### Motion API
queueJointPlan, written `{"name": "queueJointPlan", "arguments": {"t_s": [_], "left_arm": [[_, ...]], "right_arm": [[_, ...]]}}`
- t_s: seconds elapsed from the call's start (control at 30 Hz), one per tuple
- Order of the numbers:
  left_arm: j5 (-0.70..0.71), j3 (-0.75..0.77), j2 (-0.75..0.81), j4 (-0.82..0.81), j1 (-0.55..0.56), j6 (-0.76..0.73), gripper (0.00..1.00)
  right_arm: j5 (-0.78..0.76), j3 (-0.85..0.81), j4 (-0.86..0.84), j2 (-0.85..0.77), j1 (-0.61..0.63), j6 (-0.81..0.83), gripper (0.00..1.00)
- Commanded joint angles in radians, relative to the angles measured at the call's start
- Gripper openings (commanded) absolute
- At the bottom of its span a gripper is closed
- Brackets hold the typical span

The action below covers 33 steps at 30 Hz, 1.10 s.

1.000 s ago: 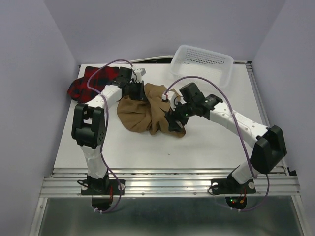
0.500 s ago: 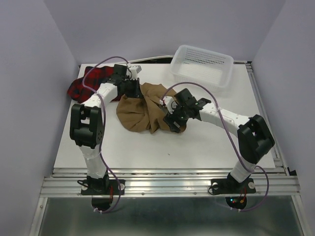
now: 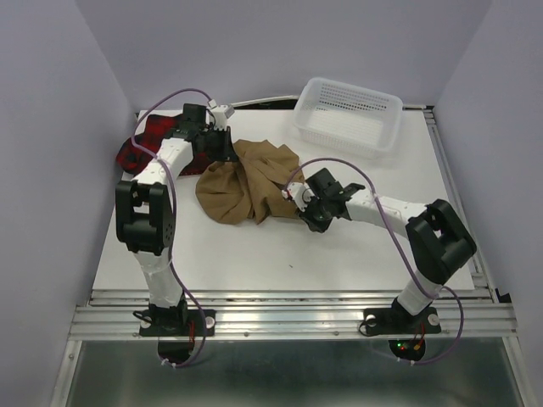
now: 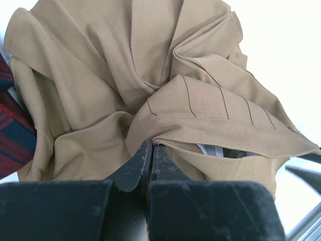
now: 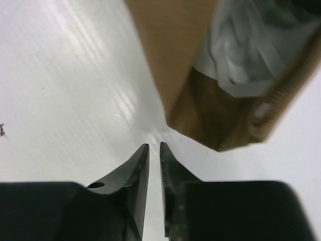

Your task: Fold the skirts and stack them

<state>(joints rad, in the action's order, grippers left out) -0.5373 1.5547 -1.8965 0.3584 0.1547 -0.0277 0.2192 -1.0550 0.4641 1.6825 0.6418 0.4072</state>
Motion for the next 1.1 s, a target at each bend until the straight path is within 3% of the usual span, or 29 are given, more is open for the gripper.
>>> {"name": "queueJointPlan", "arguments": {"t_s": [0.0,0.2,0.27,0.47,0.5,0.6,0.77,0.9,1.07], "left_arm": [[-0.041,0.059,0.106,0.039,-0.007,-0.134,0.0],[0.02,0.033,0.238,0.1,-0.021,-0.362,0.0],[0.025,0.01,0.289,0.103,-0.024,-0.432,0.0],[-0.055,-0.053,0.295,0.143,-0.021,-0.428,0.0],[-0.055,-0.064,0.286,0.142,-0.02,-0.404,0.0],[-0.056,-0.056,0.258,0.152,-0.02,-0.365,0.0],[-0.064,0.016,0.131,0.211,-0.021,-0.305,0.0],[-0.075,0.08,0.042,0.214,-0.023,-0.259,0.0],[-0.102,0.156,-0.056,0.237,-0.038,-0.239,0.0]], "right_arm": [[-0.112,-0.002,-0.099,-0.02,-0.039,0.027,0.02],[-0.165,-0.126,-0.07,-0.125,-0.168,0.11,0.01],[-0.092,-0.174,-0.001,-0.165,-0.194,0.149,0.01],[0.33,-0.183,0.059,-0.276,-0.163,0.099,0.74],[0.35,-0.177,0.053,-0.28,-0.11,0.096,0.78],[0.344,-0.119,-0.007,-0.29,-0.032,0.078,0.83],[0.206,-0.103,-0.146,-0.218,0.122,-0.003,0.87],[0.14,-0.157,-0.218,-0.126,0.166,-0.157,0.92],[0.033,-0.209,-0.203,-0.008,0.176,-0.209,0.92]]}}
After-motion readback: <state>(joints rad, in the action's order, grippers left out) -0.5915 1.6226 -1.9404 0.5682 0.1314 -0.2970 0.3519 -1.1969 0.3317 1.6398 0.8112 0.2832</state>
